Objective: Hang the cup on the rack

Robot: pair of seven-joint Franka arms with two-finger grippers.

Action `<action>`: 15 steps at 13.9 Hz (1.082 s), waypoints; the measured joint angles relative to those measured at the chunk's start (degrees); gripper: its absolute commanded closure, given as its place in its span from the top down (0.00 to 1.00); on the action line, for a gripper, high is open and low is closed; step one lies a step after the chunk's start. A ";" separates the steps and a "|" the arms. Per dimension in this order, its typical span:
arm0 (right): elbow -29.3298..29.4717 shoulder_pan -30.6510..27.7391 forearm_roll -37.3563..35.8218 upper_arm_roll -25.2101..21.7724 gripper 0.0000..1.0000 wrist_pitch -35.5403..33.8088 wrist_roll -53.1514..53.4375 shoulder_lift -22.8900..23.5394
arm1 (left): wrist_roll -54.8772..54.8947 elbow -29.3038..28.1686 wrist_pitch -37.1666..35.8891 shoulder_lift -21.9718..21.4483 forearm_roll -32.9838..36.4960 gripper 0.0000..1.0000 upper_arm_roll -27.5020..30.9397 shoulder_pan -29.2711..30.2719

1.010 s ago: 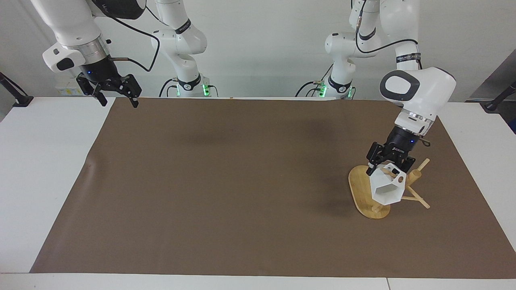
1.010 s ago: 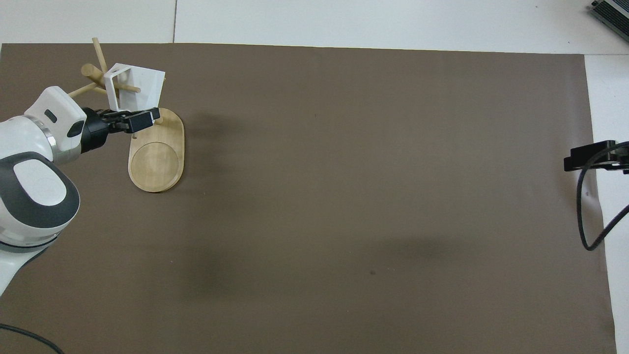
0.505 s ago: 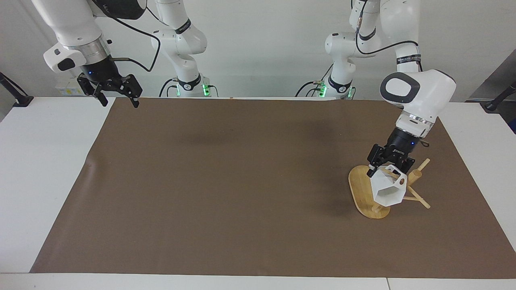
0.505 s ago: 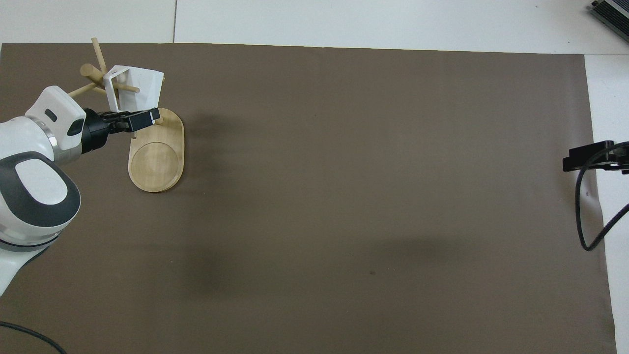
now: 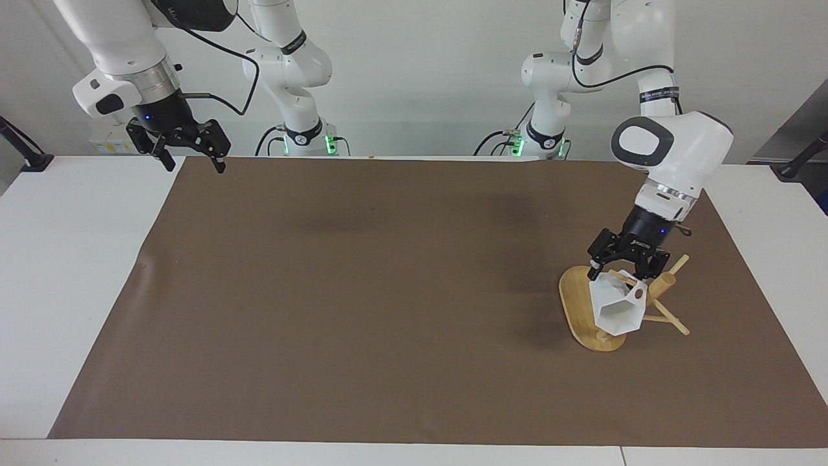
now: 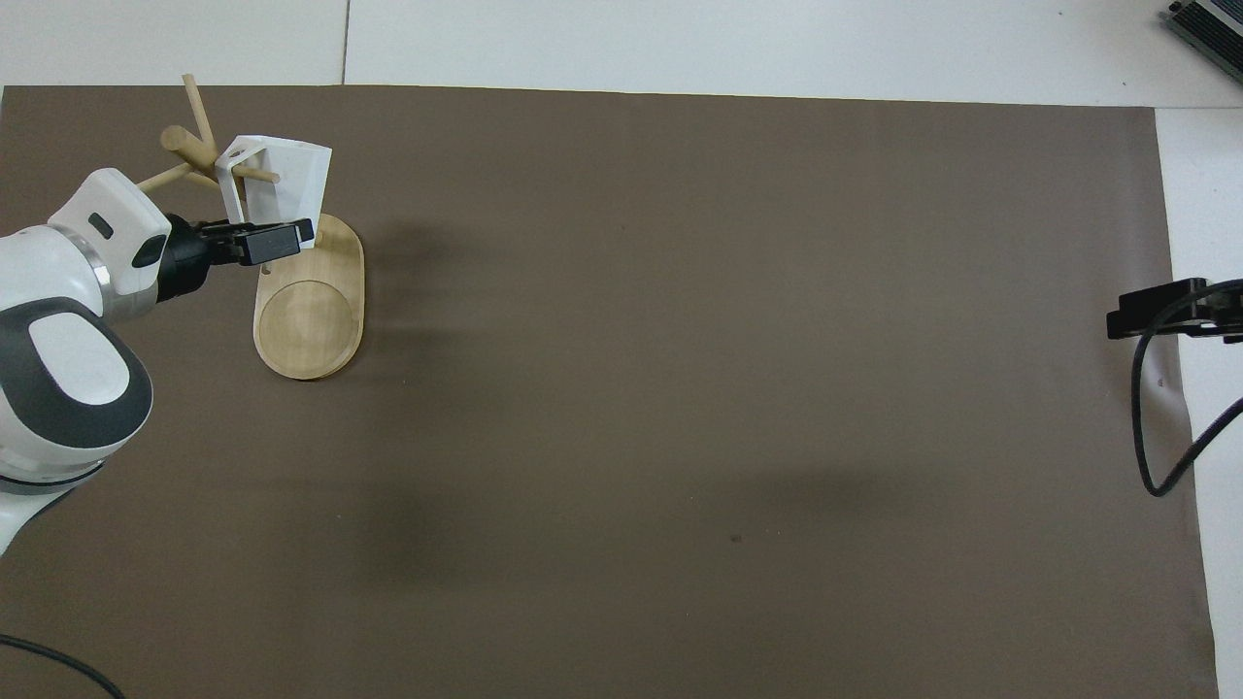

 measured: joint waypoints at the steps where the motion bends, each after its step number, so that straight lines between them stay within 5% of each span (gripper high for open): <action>1: 0.00 0.00 0.00 0.00 1.00 0.00 0.00 0.00 | -0.72 0.97 -2.26 -0.01 2.42 1.00 0.04 1.05; 10: 0.00 0.00 0.00 0.00 1.00 0.00 0.00 0.00 | -14.73 10.69 -26.63 -4.68 29.06 1.00 0.30 3.51; 15: 0.00 0.00 0.00 0.00 1.00 0.00 0.00 0.00 | -15.94 19.21 -41.54 -6.25 36.41 1.00 0.56 3.60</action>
